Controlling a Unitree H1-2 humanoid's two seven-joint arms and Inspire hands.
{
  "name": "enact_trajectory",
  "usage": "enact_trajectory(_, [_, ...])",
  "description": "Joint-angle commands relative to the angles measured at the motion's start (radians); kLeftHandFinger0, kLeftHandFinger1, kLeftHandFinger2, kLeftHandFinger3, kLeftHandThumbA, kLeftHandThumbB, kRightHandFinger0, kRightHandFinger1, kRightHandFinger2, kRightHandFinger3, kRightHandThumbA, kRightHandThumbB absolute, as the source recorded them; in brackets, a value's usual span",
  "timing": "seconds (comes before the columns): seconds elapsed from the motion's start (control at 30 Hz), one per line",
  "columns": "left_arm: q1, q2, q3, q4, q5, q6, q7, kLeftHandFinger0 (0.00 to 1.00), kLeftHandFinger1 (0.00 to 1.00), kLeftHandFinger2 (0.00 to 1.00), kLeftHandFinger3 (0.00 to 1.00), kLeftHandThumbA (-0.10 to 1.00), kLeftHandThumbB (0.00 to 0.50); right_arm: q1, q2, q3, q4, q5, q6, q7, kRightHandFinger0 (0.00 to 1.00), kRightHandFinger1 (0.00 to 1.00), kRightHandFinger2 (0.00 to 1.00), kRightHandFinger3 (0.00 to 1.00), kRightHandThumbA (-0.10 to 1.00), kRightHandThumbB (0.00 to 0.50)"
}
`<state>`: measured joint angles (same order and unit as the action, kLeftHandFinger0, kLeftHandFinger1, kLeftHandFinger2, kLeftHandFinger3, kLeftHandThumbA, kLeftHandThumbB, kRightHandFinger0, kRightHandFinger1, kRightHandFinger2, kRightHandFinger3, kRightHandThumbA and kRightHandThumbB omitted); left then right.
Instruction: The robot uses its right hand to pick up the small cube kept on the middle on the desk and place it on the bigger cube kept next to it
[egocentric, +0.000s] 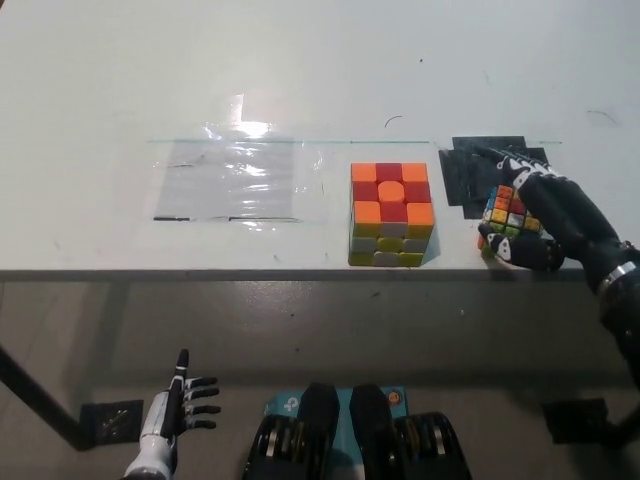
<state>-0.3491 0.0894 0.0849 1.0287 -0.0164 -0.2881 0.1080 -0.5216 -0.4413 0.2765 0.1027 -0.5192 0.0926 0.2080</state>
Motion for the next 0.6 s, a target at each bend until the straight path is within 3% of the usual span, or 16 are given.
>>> enact_trajectory(0.0, [-0.033,0.012,0.007,-0.020,0.000,-0.013,0.022,0.47,0.49,0.57,0.54,1.00,0.122,-0.068,-0.031,-0.020,0.024,-0.002,-0.066,-0.009,1.00,1.00,1.00,1.00,0.58,0.383])
enact_trajectory(0.13, [-0.035,0.020,-0.011,-0.038,0.031,0.013,0.038,0.51,0.54,0.64,0.64,1.00,0.124,-0.069,-0.030,-0.020,0.064,0.001,-0.078,-0.012,1.00,1.00,1.00,1.00,0.58,0.387])
enact_trajectory(0.27, [-0.045,0.024,-0.015,-0.020,0.029,-0.009,0.034,0.51,0.52,0.63,0.61,1.00,0.103,-0.058,-0.020,-0.018,0.094,-0.005,-0.079,-0.021,1.00,1.00,1.00,1.00,0.59,0.413])
enact_trajectory(0.4, [-0.055,0.026,-0.014,-0.004,0.027,-0.013,0.038,0.50,0.52,0.63,0.62,1.00,0.138,-0.044,-0.007,-0.009,0.129,-0.003,-0.090,-0.023,1.00,1.00,1.00,1.00,0.56,0.418])
enact_trajectory(0.47, [-0.055,0.028,-0.017,-0.011,0.029,-0.020,0.028,0.51,0.54,0.65,0.65,1.00,0.110,-0.043,-0.002,-0.004,0.147,-0.003,-0.093,-0.021,1.00,1.00,1.00,1.00,0.57,0.432])
enact_trajectory(0.57, [-0.067,0.027,-0.013,-0.005,0.024,-0.016,0.031,0.50,0.54,0.63,0.60,1.00,0.116,-0.045,0.001,0.004,0.152,-0.002,-0.065,0.008,1.00,1.00,1.00,1.00,0.60,0.437])
